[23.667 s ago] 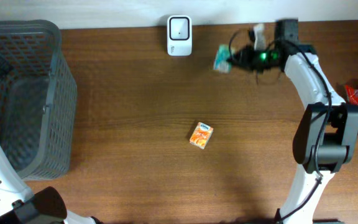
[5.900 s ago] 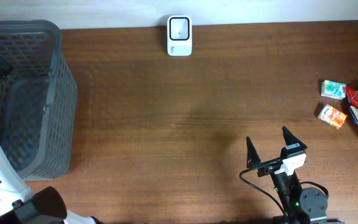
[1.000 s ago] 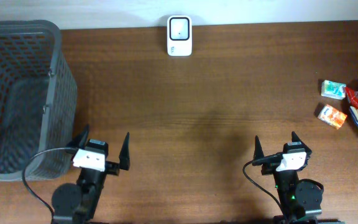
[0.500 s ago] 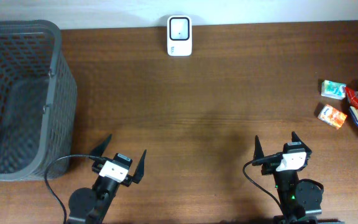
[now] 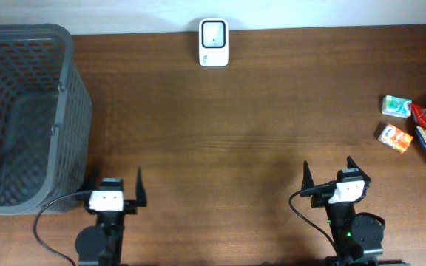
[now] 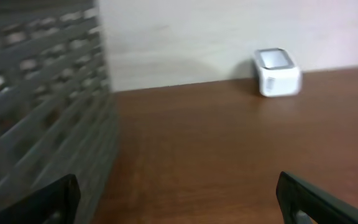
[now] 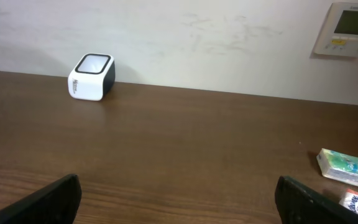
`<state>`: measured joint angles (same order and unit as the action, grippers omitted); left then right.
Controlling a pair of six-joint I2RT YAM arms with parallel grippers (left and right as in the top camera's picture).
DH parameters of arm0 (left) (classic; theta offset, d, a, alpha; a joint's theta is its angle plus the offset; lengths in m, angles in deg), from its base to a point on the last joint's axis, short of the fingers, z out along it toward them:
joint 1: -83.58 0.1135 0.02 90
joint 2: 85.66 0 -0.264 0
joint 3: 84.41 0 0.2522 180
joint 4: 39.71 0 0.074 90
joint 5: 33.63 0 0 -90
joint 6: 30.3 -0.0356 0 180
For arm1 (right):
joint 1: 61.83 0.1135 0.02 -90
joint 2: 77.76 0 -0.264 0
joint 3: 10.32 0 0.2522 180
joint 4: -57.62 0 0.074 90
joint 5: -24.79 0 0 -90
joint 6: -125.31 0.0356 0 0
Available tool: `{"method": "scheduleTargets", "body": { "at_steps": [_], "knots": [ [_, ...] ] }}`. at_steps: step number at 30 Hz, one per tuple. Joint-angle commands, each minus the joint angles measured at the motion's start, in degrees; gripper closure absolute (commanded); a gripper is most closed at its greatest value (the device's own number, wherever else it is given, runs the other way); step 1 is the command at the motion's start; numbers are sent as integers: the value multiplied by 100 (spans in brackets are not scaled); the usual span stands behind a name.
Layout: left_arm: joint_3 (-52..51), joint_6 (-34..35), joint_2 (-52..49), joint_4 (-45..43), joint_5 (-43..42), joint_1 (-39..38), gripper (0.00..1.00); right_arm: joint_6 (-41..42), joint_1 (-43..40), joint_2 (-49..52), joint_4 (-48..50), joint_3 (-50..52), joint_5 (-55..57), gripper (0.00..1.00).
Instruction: Scan the item barcode
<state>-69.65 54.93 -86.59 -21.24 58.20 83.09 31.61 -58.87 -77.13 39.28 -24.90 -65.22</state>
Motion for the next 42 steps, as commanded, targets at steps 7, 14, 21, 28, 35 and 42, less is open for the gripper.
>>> {"method": "scheduleTargets", "body": {
  "at_steps": [7, 14, 21, 28, 35, 42],
  "knots": [
    [-52, 566, 63, 4, 55, 328, 1, -37, -37, -44, -13, 50, 28, 2],
    [-48, 570, 63, 24, -74, 328, 1, -37, -37, -44, -13, 50, 28, 2],
    [-48, 564, 63, 28, -94, 328, 1, -37, -37, -44, -13, 50, 28, 2],
    [-48, 564, 63, 28, -94, 328, 1, -37, -37, -44, -13, 50, 28, 2],
    [-50, 496, 66, -20, -52, 328, 1, -37, -37, -44, -13, 50, 28, 2],
    [-52, 345, 66, -264, -55, 328, 1, -37, -37, -44, -13, 50, 28, 2]
  ]
}}
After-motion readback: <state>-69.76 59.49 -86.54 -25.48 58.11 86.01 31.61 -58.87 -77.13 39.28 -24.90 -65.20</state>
